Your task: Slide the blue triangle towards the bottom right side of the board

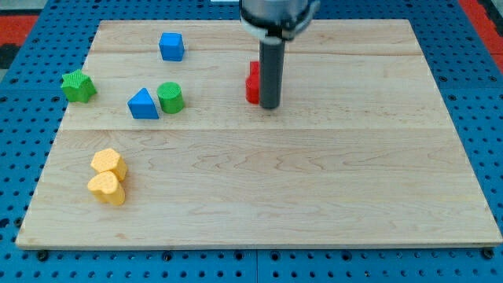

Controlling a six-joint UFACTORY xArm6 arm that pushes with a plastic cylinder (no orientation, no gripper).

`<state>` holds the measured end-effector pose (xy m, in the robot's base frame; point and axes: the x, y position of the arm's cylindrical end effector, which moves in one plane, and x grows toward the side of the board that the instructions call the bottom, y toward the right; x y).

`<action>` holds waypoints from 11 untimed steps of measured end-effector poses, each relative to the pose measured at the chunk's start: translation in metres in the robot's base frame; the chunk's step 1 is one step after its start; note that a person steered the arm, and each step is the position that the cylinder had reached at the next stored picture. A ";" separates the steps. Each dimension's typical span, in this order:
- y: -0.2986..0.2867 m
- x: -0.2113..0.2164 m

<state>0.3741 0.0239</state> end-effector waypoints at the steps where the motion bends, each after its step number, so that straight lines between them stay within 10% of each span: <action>1: 0.007 0.017; 8: 0.064 0.037; 11: -0.102 0.069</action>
<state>0.4428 -0.0785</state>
